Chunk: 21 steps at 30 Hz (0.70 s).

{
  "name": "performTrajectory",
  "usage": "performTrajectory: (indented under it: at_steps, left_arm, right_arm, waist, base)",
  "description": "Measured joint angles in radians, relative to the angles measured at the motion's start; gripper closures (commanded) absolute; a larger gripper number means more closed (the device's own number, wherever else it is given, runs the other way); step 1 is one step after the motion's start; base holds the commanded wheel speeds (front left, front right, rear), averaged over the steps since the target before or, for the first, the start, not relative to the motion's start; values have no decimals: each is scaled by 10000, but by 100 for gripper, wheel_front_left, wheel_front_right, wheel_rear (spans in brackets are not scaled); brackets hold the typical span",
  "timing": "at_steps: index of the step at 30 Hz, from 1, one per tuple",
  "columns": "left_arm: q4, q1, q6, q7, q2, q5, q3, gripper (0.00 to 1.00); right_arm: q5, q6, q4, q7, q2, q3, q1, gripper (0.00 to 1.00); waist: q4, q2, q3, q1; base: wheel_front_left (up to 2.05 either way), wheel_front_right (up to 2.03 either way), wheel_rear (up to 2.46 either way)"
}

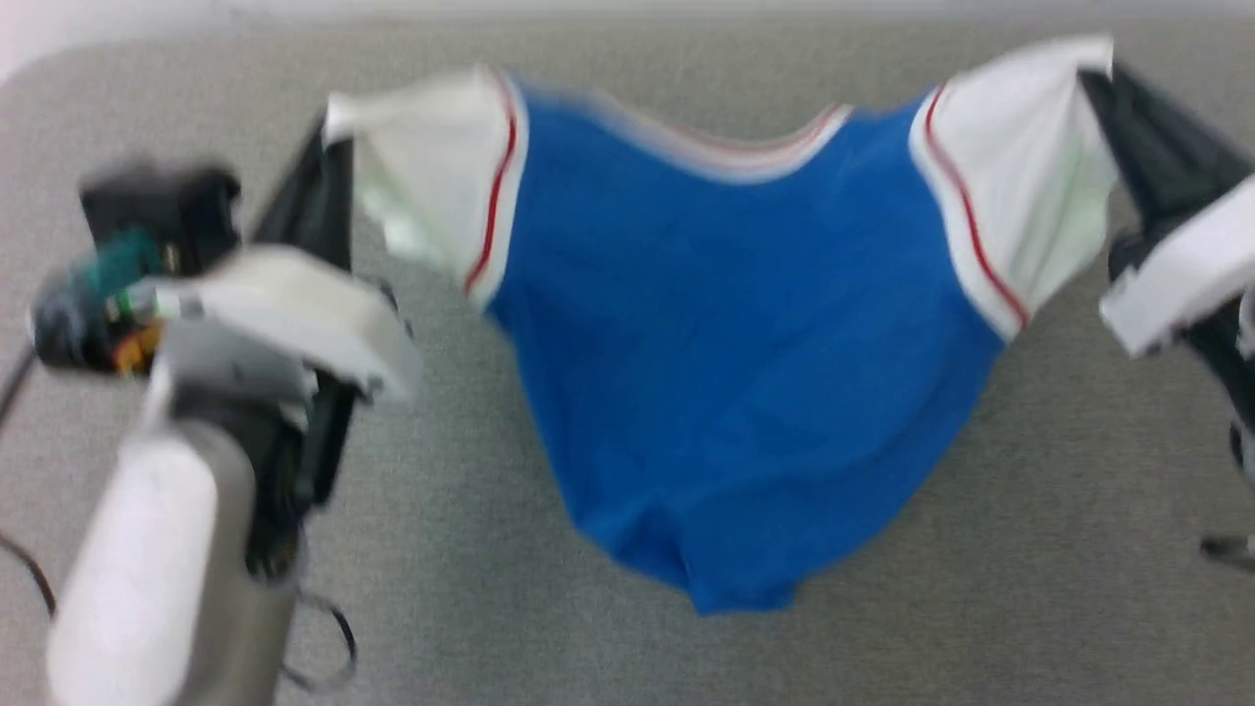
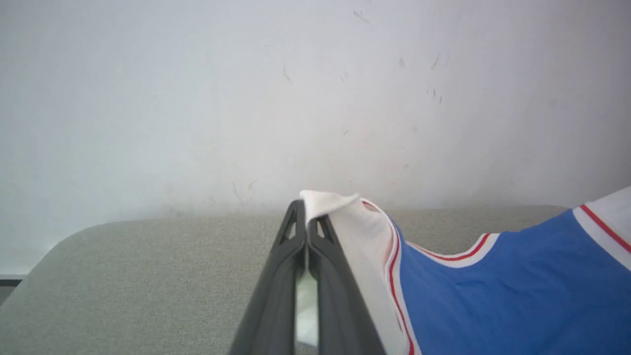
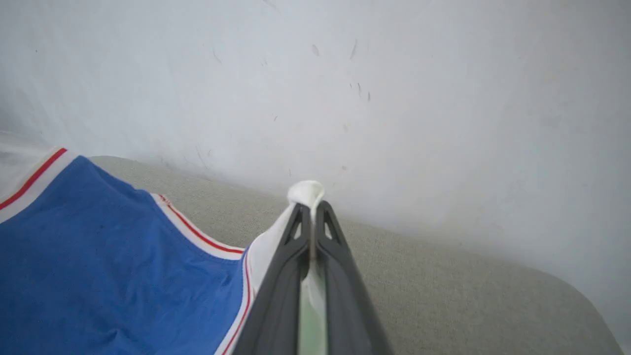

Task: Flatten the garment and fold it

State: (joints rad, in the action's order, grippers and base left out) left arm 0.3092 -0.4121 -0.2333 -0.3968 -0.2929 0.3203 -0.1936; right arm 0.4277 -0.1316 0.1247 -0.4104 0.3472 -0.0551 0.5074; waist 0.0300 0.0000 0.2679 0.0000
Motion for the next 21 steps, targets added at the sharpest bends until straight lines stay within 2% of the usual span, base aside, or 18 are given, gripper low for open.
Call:
performTrajectory:
  at_steps: [6, 11, 21]
  left_arm:
    - [-1465, -2852, 815, -700, -320, -144, -326, 100]
    - [-3070, -4930, 1166, -1103, -433, -288, -430, 100]
    - [-5288, -8091, 1273, -2171, -554, -497, -516, 100]
  right_arm:
    - [-251, 0, -639, -399, 73, -865, 2321, 100]
    - [-535, -2, -1787, -545, -12, -1294, 4209, 100]
    - [-949, -2, -4334, -650, -284, -1417, 7207, 100]
  waist:
    - [-273, 0, -719, 0]
    - [-526, 0, -1237, -1]
    - [-1132, 0, -1727, -2]
  base:
    - [0, 0, 0]
    - [0, 0, 0]
    - [0, 0, 0]
